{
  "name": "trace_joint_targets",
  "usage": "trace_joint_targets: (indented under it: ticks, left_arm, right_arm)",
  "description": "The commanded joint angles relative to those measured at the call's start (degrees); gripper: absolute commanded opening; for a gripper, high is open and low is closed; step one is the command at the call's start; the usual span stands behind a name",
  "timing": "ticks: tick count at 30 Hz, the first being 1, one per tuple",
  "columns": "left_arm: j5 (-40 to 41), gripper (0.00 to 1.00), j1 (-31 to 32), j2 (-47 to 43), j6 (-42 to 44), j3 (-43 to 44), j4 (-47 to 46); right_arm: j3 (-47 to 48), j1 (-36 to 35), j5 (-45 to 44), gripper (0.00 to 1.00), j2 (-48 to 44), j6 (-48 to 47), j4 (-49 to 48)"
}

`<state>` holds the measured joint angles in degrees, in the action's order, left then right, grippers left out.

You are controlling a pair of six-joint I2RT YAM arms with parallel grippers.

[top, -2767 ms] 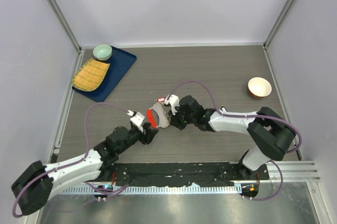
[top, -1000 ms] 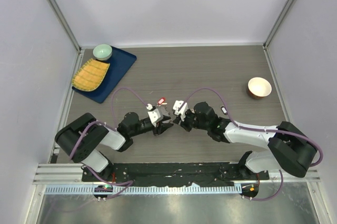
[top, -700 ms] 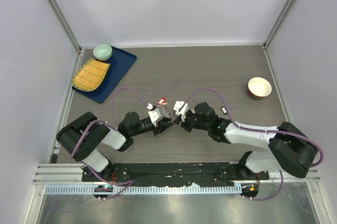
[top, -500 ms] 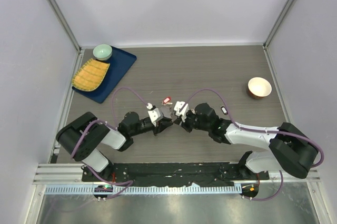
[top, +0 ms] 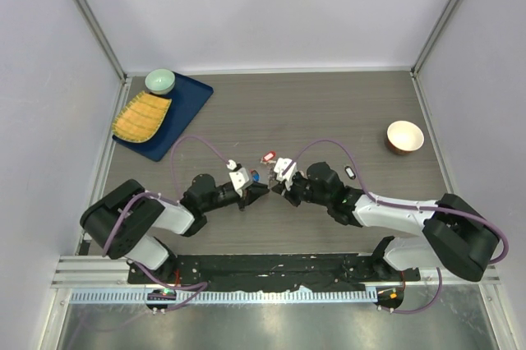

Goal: Put the keys on the keyring

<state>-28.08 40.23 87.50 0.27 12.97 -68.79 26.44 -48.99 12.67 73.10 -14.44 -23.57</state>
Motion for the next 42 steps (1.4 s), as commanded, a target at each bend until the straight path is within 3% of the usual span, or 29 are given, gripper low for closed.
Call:
trace_joint_targets:
  ticks: [1, 4, 10, 15, 19, 23, 27, 34, 42]
  left_arm:
    - [2.9, 0.00, -0.9, -4.3, 2.2, 0.1, 3.3]
    - [5.6, 0.00, -0.8, -10.6, 4.3, -0.3, 9.9]
    - [10.0, 0.00, -0.7, -24.3, 8.8, -2.2, 20.1]
    - [10.8, 0.00, 0.6, -30.1, 9.6, -3.4, 24.1]
    - [13.7, 0.00, 2.5, -35.2, 10.6, -4.8, 27.2]
    - [17.3, 0.00, 5.3, -40.0, 10.2, -5.4, 32.9]
    - [21.0, 0.00, 6.7, -42.0, 9.7, -6.1, 34.8]
    - [24.3, 0.00, 7.1, -37.6, 9.7, -3.4, 36.5]
    - [25.4, 0.00, 7.2, -36.9, 8.9, -2.8, 37.2]
  right_arm:
    - [0.5, 0.0, 0.3, 0.03, -2.0, 1.8, -4.7]
    - [1.1, 0.0, 1.0, 0.09, -2.7, 2.9, -3.6]
    - [3.4, 0.0, 1.3, 0.37, -5.5, 4.9, 0.8]
    - [7.5, 0.1, -6.3, 0.56, -7.1, 9.2, 8.3]
    - [10.6, 0.7, -12.5, 0.65, -7.9, 13.1, 17.8]
    - [13.2, 3.8, -18.1, 0.67, -7.4, 17.0, 25.3]
    - [14.8, 10.1, -15.7, 0.67, -5.4, 19.9, 29.8]
    - [16.2, 18.1, -10.7, 0.62, -2.4, 19.5, 30.4]
    - [19.4, 19.5, -7.7, 0.57, 6.3, 16.2, 30.5]
